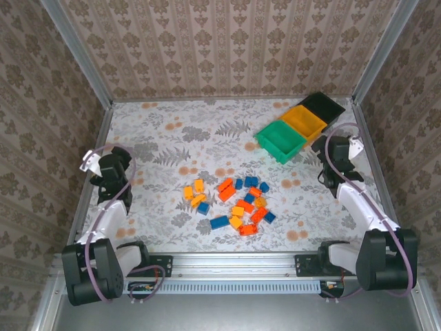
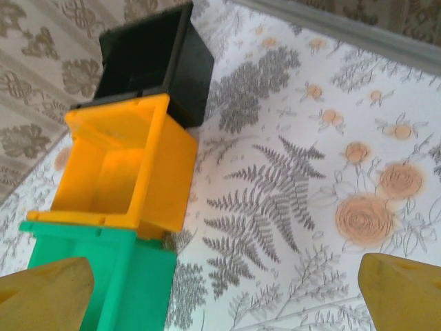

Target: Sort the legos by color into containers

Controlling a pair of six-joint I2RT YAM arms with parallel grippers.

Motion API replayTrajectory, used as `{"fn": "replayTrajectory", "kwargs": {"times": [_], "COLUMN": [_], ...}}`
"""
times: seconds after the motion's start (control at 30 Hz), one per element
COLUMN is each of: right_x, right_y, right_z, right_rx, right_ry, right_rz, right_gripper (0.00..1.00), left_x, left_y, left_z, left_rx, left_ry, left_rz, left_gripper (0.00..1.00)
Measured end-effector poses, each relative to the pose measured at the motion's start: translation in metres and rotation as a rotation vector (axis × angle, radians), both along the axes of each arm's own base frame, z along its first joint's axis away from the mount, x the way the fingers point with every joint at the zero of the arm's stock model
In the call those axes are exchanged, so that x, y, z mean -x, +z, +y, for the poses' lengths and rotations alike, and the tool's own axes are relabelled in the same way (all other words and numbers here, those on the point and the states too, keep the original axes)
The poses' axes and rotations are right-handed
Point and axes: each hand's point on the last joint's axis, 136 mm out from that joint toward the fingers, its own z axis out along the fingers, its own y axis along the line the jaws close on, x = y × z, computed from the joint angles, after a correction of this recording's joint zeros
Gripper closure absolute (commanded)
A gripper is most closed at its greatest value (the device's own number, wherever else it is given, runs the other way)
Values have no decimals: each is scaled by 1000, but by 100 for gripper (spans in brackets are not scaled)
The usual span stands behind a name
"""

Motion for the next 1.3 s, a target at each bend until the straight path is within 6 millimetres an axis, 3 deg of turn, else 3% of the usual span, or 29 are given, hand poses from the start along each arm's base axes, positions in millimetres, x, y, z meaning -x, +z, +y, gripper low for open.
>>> {"fn": "replayTrajectory", "kwargs": {"times": [0.27, 0.4, 0.53, 0.7, 1.03, 1.3], "right_x": [-21, -32, -48, -47, -55, -61], "right_y": [-1, -14, -26, -43, -81, -88], "right_z": [28, 46, 69, 89, 93, 94], "right_rx": [-132, -160, -168, -170, -159, -124], "right_ry": [101, 146, 197, 222, 202, 253], "right_rz": [85, 156, 224, 292, 418, 455], "right_gripper": [0, 1, 8, 15, 29, 54], "left_x": [-15, -19, -24, -29, -39, -37], "left_y": [4, 9, 15, 25, 73, 66], "left_z": [-44, -52, -62, -73, -90, -103], "left_rx": [64, 132, 204, 226, 226, 246], "left_ry": [-162, -189, -247, -313, -403, -452], "left_rz": [-17, -55, -98, -133, -210, -176], "left_gripper": [0, 0, 0, 0, 0, 0]}}
